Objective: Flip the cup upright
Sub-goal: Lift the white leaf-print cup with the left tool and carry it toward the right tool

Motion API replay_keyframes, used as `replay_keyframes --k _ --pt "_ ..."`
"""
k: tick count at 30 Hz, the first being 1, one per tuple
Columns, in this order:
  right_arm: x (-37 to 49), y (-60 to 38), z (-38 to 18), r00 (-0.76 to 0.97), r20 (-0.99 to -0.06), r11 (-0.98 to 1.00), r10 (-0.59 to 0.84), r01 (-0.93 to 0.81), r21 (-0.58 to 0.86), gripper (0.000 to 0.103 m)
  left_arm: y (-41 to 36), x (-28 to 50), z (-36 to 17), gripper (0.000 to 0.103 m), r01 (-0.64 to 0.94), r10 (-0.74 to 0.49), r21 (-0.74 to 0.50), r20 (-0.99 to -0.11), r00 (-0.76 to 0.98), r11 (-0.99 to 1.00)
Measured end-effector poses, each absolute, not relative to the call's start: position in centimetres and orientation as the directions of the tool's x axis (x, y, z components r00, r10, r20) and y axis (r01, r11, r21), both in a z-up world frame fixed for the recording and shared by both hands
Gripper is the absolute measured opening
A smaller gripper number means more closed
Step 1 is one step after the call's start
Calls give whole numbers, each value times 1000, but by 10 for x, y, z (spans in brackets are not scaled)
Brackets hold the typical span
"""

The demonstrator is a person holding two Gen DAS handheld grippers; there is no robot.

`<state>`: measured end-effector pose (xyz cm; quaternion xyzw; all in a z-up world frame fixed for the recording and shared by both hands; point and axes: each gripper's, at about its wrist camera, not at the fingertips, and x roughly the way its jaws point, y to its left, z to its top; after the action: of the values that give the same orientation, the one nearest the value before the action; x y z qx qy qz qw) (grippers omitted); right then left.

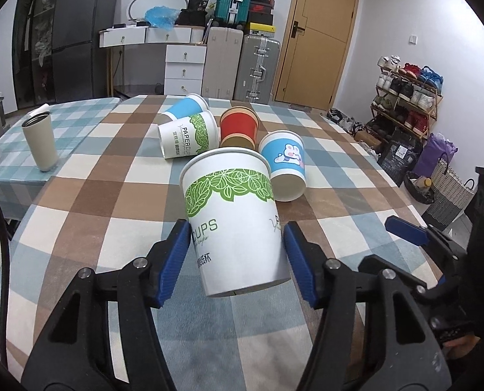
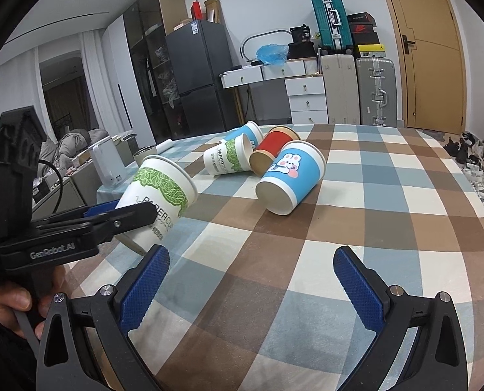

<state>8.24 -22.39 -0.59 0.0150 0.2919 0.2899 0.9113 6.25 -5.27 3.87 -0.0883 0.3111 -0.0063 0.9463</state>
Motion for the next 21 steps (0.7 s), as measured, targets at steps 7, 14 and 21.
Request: replay_keyframes --k 7,14,21 --pt "71 -223 -8 663 -520 830 539 -524 193 103 -51 17 44 57 -32 -77 -179 -568 820 983" --pt "57 -220 -12 664 -525 828 533 -536 164 103 -58 -19 36 57 -10 -98 -181 -576 812 983" --pt "45 -218 -17 666 -526 824 530 -551 133 103 -63 -35 19 57 -8 -110 -189 -605 789 982"
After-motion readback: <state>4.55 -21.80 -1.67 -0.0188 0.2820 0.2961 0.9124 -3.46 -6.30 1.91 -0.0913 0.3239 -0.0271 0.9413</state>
